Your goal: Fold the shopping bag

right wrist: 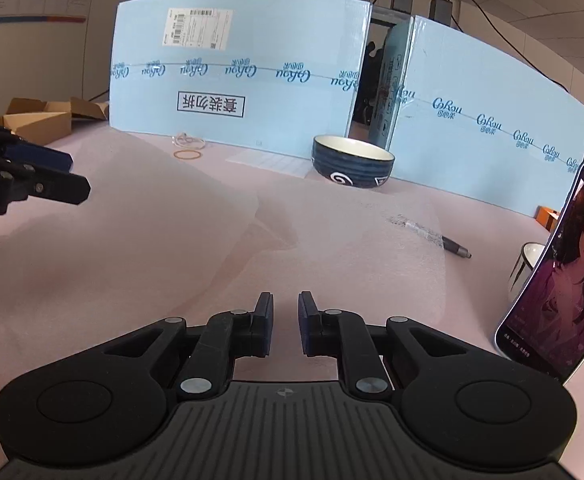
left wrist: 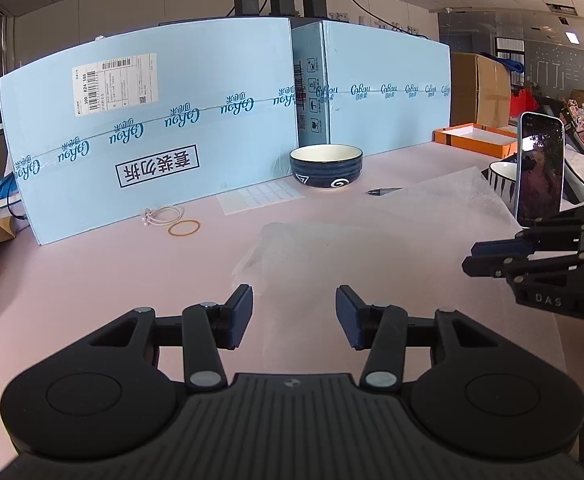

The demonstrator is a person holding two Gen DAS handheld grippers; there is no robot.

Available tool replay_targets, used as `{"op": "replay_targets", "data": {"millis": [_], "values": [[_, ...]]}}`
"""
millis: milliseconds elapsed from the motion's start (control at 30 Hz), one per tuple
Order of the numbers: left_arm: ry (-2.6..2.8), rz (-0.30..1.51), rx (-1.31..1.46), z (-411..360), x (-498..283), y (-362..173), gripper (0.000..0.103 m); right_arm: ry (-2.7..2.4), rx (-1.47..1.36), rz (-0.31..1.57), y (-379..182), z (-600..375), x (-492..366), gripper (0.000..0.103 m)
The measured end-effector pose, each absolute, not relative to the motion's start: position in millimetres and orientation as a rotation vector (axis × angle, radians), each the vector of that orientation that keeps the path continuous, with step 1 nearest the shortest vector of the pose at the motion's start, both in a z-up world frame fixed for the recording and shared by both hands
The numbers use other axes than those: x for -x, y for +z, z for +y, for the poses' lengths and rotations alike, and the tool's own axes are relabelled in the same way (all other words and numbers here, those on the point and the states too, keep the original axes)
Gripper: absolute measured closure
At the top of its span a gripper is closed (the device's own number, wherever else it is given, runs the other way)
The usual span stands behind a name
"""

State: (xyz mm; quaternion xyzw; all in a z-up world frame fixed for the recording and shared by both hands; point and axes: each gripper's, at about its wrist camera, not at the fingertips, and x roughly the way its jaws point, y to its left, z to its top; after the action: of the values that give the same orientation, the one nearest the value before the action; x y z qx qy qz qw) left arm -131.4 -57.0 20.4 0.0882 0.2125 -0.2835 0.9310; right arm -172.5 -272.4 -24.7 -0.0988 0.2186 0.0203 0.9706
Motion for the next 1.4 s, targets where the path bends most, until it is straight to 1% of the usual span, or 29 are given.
{"op": "replay_targets", "data": {"millis": [167, 267, 333, 433, 600, 667, 767, 900, 1067, 1200, 1400], "values": [[-0.575, 0.423, -0.122, -56.6, 122.4, 24.8, 0.061, 0.035, 0.176, 0.45, -24.6, -276.0, 173.7, 0.09], [-0.584, 0.426, -0.057, -54.8, 116.7, 25.0, 0.074, 0.029, 0.192, 0.441, -26.9, -273.3, 174.6, 0.09], [-0.583, 0.422, -0.013, -53.1, 113.6, 24.8, 0.092, 0.027, 0.199, 0.436, -27.4, -272.4, 175.0, 0.09], [-0.574, 0.404, 0.03, -50.2, 111.8, 25.5, 0.103, 0.027, 0.202, 0.43, -28.7, -272.4, 174.9, 0.09], [-0.546, 0.343, 0.021, -41.8, 116.0, 30.5, 0.103, 0.023, 0.213, 0.422, -30.1, -271.2, 175.9, 0.09], [-0.522, 0.33, 0.012, -34.5, 115.4, 33.7, 0.103, 0.021, 0.202, 0.421, -29.6, -272.8, 176.1, 0.088], [-0.43, 0.291, -0.043, -18.6, 117.2, 37.9, 0.103, 0.02, 0.169, 0.422, -28.2, -277.5, 176.1, 0.084], [-0.241, 0.264, -0.09, 26.7, 118.0, 46.4, 0.103, 0.027, 0.136, 0.426, -26.3, -281.8, 176.2, 0.08], [0.015, 0.251, -0.128, 84.1, 136.4, 52.6, 0.103, 0.031, 0.148, 0.435, -24.0, -280.0, 175.0, 0.079], [0.171, 0.256, -0.108, 122.2, 154.2, 51.6, 0.103, 0.035, 0.164, 0.439, -21.0, -279.9, 173.0, 0.068], [0.344, 0.266, -0.067, 166.0, 161.8, 48.3, 0.103, 0.047, 0.192, 0.434, -18.5, -274.7, 169.8, 0.067]]}}
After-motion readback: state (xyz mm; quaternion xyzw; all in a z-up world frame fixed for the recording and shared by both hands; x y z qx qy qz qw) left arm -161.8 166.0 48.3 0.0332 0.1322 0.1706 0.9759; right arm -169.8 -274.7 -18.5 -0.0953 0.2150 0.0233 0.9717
